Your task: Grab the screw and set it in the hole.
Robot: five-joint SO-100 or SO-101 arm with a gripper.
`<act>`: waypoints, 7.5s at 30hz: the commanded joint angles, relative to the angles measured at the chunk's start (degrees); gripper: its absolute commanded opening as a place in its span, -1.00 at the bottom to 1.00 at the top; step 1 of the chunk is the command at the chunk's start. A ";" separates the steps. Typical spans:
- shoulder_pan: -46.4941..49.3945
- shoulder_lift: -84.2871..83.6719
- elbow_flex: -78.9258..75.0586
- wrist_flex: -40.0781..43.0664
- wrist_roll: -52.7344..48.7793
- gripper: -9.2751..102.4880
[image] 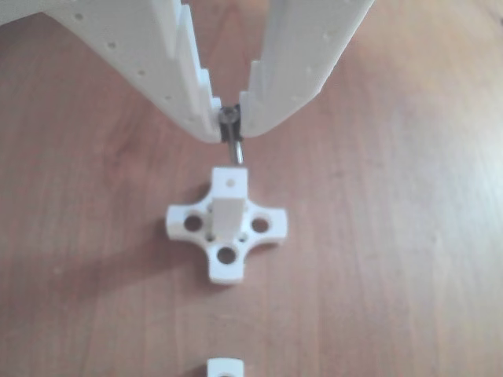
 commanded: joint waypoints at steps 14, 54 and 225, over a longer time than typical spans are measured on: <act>0.09 -0.26 -0.70 -1.93 0.18 -0.91; 0.53 -0.88 -0.09 -1.85 -0.35 -0.91; 11.69 87.71 59.06 2.37 -10.63 -0.91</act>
